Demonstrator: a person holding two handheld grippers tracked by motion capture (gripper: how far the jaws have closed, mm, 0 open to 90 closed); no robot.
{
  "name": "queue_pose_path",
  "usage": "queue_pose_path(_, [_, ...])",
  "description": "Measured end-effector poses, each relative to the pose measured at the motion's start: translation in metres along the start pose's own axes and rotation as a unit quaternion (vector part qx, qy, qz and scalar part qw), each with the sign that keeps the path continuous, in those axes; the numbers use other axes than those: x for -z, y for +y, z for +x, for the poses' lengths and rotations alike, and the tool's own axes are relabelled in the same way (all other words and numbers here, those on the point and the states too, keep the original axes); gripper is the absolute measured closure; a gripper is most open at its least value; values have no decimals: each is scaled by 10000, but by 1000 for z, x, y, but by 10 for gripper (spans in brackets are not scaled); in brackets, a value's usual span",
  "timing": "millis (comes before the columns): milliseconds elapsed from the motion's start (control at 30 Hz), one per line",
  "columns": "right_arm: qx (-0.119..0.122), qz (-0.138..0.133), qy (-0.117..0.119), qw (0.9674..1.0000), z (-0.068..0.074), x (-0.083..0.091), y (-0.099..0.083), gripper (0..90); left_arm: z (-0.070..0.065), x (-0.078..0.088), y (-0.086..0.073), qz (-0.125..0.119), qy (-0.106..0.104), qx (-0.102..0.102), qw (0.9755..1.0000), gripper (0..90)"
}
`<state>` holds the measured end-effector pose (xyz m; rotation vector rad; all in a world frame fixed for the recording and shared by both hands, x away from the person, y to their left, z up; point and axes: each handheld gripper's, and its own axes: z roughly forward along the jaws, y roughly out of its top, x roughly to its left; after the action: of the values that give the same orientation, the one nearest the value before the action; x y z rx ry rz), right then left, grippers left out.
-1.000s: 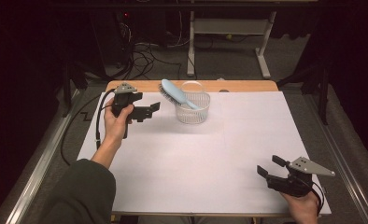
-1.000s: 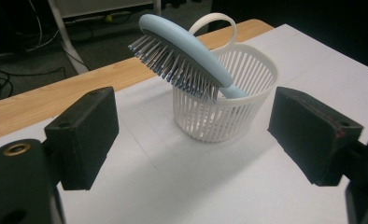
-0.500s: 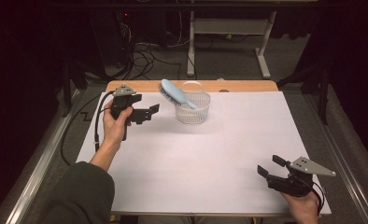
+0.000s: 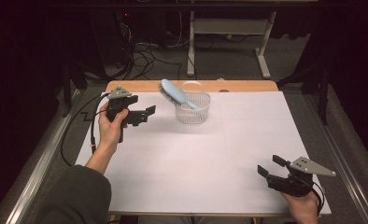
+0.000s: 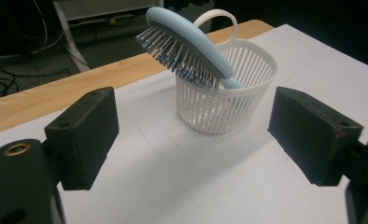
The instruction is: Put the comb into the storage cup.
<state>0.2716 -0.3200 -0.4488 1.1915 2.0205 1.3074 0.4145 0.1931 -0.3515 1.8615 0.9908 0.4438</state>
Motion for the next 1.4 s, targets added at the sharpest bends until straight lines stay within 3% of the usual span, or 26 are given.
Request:
queue_pose_path(233, [-2, 10, 6, 10000, 0, 0, 0, 264, 0, 3, -2, -74, -74, 84, 9999, 169])
queue_pose_path(1400, [-4, -14, -13, 10000, 0, 0, 0, 264, 2, 17, -24, -15, 82, -13, 10000, 168])
